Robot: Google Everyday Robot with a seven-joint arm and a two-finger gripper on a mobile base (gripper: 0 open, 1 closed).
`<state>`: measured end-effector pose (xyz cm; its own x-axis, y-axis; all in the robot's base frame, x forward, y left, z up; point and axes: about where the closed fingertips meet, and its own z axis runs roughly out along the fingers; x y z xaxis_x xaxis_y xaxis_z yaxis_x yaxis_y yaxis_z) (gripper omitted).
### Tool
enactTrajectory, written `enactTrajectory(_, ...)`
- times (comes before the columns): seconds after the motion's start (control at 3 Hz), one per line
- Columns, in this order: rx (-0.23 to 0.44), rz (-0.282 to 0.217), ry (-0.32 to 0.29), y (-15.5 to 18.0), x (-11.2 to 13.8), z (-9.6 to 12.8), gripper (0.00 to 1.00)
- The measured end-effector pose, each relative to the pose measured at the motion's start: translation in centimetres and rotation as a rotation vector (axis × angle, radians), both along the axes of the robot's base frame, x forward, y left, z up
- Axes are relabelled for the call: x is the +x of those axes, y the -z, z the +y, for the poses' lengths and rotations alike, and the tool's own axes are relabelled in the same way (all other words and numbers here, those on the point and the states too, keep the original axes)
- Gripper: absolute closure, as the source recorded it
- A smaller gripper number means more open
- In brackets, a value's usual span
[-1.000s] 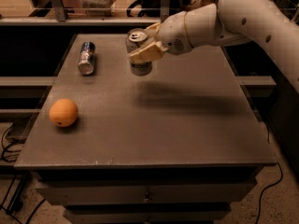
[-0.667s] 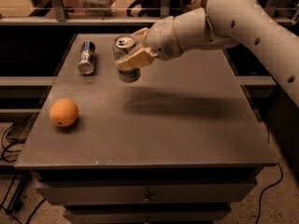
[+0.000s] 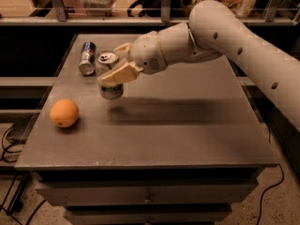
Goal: Move 7up can near orange
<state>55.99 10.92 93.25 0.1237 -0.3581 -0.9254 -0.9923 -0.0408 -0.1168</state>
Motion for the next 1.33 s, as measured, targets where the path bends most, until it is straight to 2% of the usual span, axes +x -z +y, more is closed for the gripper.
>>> enactTrajectory(0.33, 0.017, 0.047, -0.052, 1.0, -1.9, 1.7, 0.46)
enactTrajectory(1.0, -0.017, 0.076, -0.067, 2.9, -4.3, 3.1, 0.00)
enactTrajectory(1.33, -0.017, 0.076, -0.067, 2.9, -4.3, 3.1, 0.00)
